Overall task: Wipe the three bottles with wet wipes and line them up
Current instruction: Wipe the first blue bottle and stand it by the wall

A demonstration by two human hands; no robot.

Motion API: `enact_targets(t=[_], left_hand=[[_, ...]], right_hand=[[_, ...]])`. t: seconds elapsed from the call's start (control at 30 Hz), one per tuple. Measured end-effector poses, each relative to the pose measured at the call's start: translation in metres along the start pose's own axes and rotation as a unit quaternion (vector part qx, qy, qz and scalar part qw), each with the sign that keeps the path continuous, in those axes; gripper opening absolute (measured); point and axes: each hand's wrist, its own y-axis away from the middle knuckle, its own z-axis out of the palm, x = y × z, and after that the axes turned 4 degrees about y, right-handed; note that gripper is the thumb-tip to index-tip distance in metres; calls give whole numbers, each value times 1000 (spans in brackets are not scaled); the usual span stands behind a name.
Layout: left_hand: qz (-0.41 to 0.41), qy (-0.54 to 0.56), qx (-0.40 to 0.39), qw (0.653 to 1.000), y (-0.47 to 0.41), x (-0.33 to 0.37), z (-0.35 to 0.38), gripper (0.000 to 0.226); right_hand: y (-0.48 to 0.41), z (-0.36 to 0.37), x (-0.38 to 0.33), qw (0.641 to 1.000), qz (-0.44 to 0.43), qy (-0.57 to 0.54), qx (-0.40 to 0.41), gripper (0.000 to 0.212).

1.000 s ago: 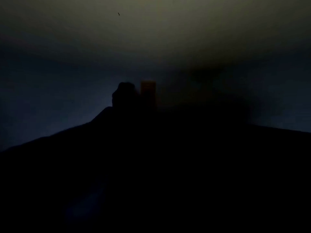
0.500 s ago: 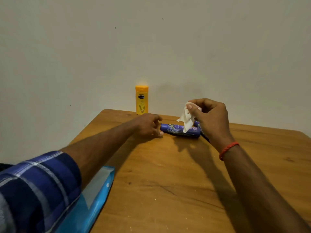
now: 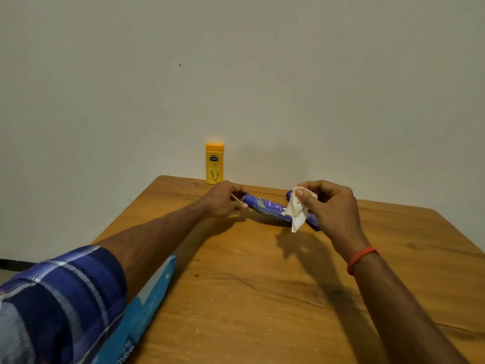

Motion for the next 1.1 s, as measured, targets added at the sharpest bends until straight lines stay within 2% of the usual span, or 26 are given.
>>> enact_targets(t=[0.3,0.47,0.7,0.83,0.93,1.03,1.1], left_hand=[[0,181,18,983,56,56,-18,31],[-14,330,13,944,106,84,-26,28],[12,539,-13,842,192,116,-18,38],[31,614,-9,789,238,132,-5,39],[53,675,-25,736,263,137,5,48],[75,698,3,712,281,143,10,52],[55,713,15,699,292,148,11,57]], right_hand=[[39,-28,-51,1000,-29,-3,1,12],[71,-40,-84,1000,-28,-13,0,17],[129,-54,-120,997,-41,-57,-41,22],[159,-58,-142,992,-87,-71,-51,22],[177,-57,-159,988,-124,-80,-44,24],[189,-52,-173,983,-158,-78,-50,25],[195,-47,-179,980,-178,-72,-52,26]])
